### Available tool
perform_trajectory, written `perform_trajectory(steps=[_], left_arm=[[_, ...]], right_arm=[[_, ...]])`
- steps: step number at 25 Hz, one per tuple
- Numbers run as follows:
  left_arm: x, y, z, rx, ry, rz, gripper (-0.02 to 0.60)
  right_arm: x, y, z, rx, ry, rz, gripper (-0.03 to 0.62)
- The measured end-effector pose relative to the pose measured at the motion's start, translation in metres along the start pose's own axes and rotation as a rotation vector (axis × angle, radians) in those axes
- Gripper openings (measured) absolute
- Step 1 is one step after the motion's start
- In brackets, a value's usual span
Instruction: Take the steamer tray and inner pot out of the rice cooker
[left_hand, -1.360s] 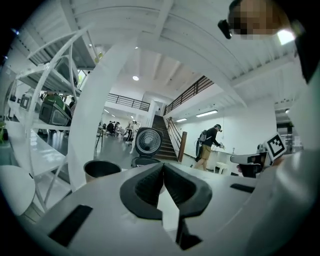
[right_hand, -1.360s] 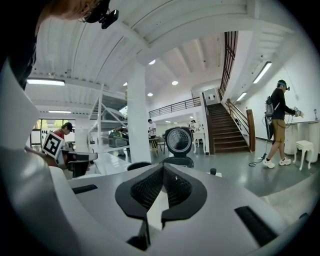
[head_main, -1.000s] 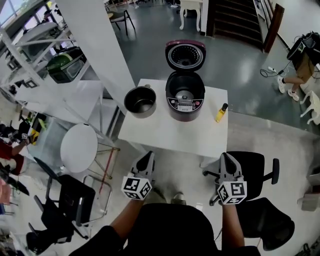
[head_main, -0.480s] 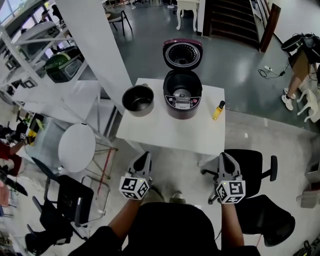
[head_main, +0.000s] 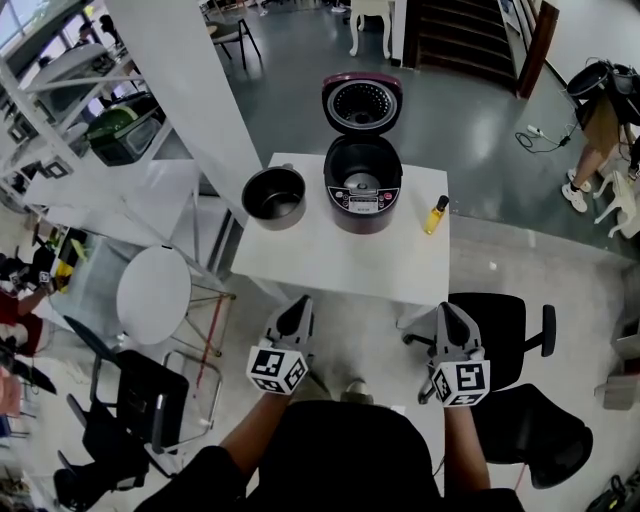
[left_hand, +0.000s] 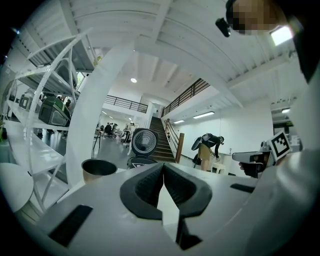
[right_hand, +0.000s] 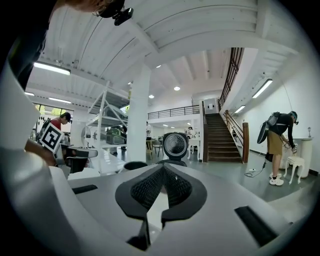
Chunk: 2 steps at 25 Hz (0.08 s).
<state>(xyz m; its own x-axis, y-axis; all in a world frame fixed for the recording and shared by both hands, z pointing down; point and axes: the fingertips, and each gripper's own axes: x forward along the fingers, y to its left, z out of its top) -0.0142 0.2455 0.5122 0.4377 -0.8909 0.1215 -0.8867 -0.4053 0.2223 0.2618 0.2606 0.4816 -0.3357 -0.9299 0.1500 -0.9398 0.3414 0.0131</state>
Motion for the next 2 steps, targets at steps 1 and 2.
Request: perform_trajectory(steps=[1, 2], left_arm=[[0.0011, -0.0013, -0.0007, 0.001, 0.001, -0.003, 0.005], [0.0022, -0.0026, -0.0015, 0.002, 0.003, -0.006, 0.005]], right_arm=[[0.0003, -0.0004, 0.0002, -0.001, -0.001, 0.001, 0.0], [0.0005, -0.0008, 0.0003, -0.001, -0.001, 0.002, -0.001]])
